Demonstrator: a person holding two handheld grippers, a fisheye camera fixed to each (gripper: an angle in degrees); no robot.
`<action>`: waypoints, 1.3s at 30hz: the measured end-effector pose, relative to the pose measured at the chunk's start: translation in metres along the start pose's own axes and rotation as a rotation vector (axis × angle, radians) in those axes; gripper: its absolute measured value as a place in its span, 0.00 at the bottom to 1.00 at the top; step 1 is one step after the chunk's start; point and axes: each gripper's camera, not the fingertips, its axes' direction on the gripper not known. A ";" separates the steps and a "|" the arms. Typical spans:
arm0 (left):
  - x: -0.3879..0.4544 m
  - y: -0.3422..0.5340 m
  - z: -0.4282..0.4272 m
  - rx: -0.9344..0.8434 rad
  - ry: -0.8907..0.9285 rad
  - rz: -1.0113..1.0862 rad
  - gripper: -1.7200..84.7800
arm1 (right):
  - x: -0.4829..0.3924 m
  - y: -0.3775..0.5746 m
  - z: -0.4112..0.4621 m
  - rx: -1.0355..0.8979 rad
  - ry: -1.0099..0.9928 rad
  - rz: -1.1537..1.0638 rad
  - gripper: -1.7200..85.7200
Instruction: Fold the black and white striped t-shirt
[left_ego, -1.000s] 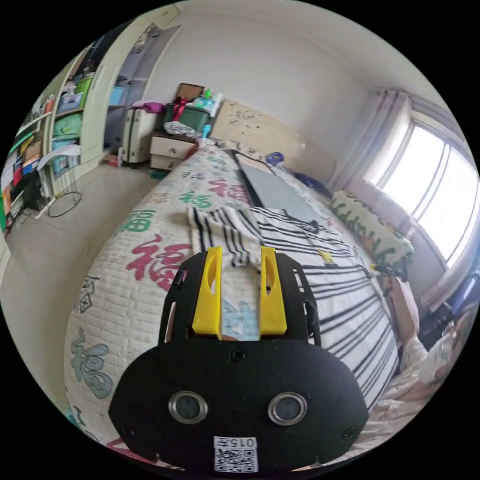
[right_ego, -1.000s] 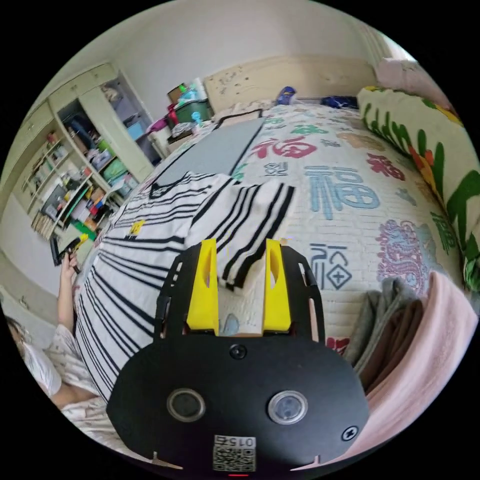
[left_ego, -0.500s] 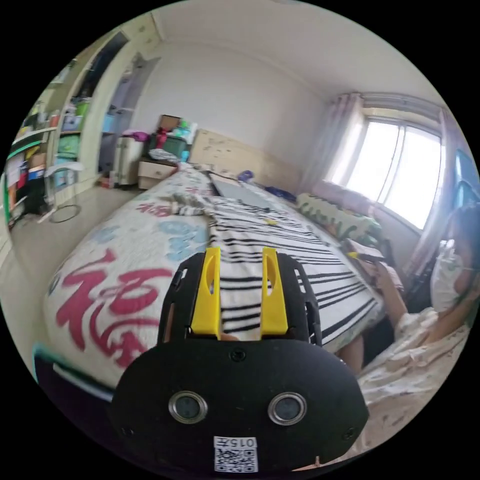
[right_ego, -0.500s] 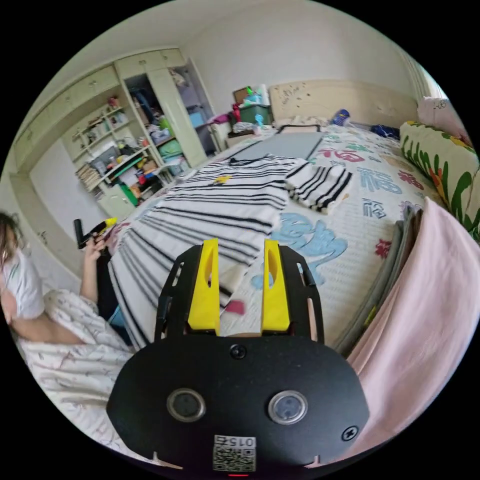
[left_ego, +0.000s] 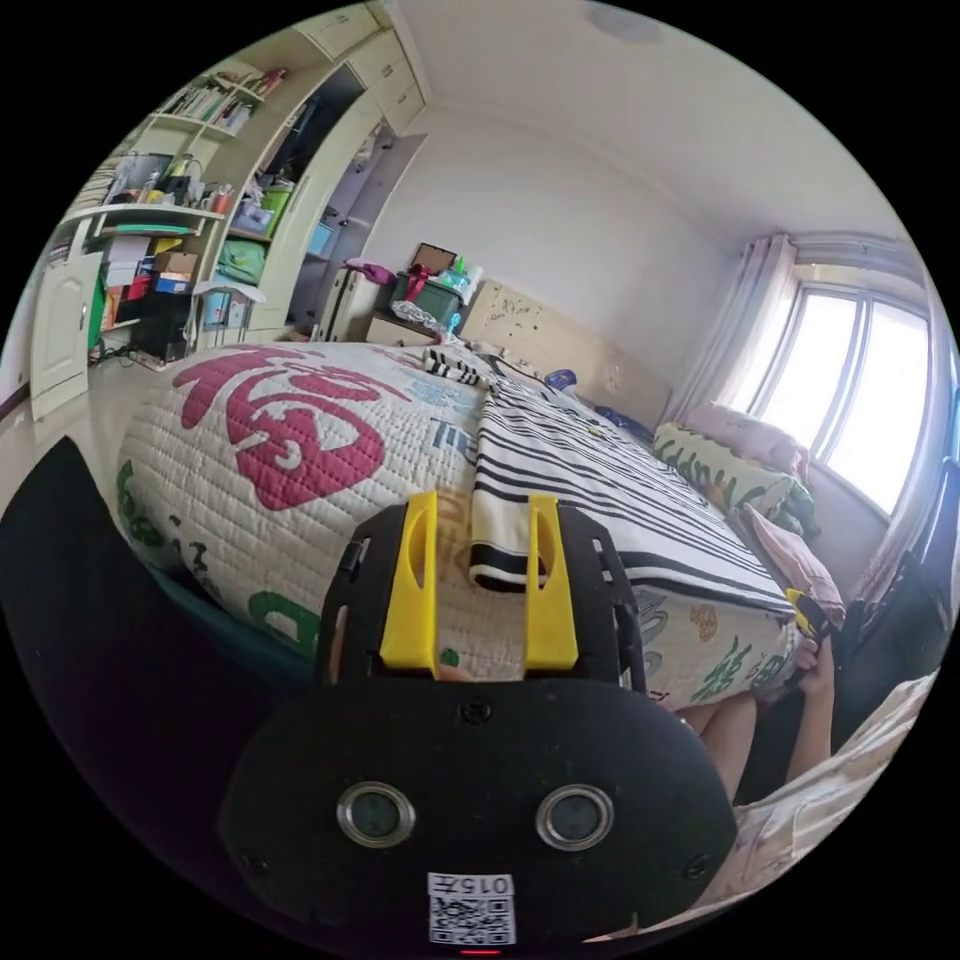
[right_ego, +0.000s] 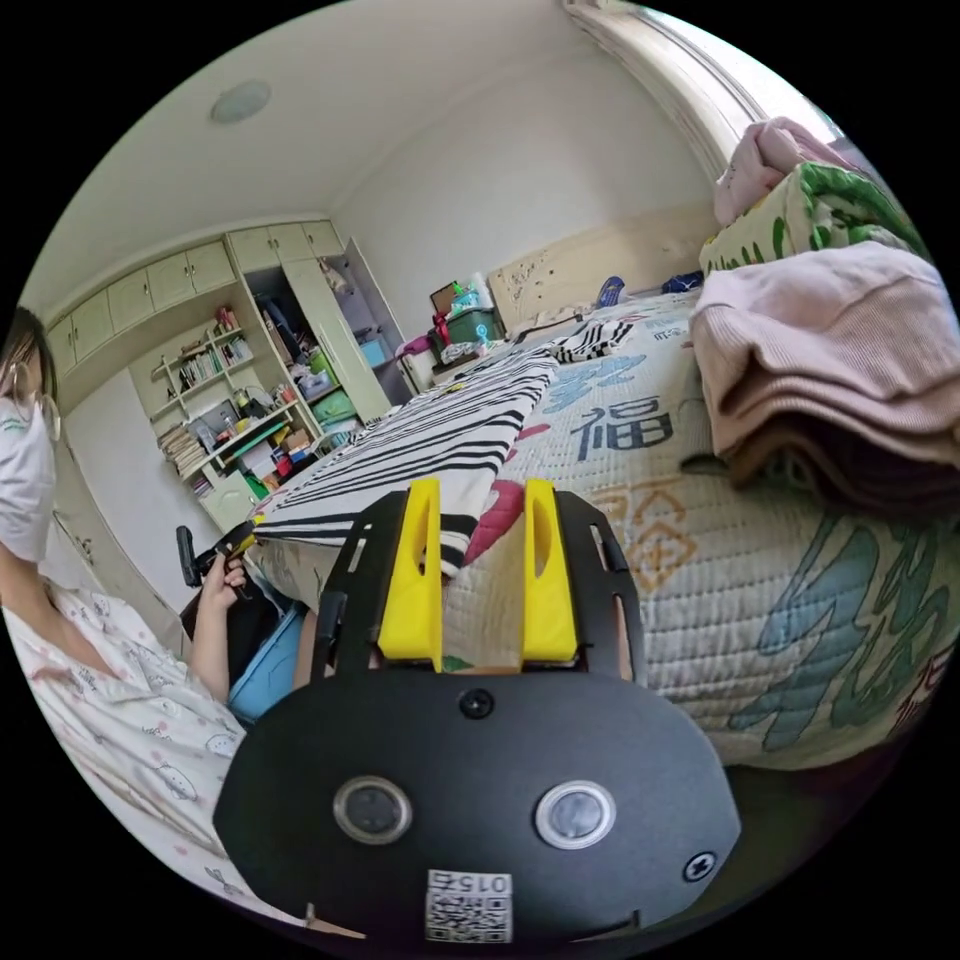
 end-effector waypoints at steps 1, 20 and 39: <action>-0.010 0.001 0.006 0.011 0.004 -0.011 0.17 | 0.010 0.000 -0.009 -0.003 -0.019 0.015 0.15; -0.153 -0.014 0.117 0.038 -0.059 0.098 0.02 | 0.168 0.026 -0.049 0.031 -0.110 0.037 0.03; -0.273 -0.029 0.274 0.014 -0.140 0.131 0.02 | 0.251 0.117 0.123 -0.031 0.274 -0.184 0.02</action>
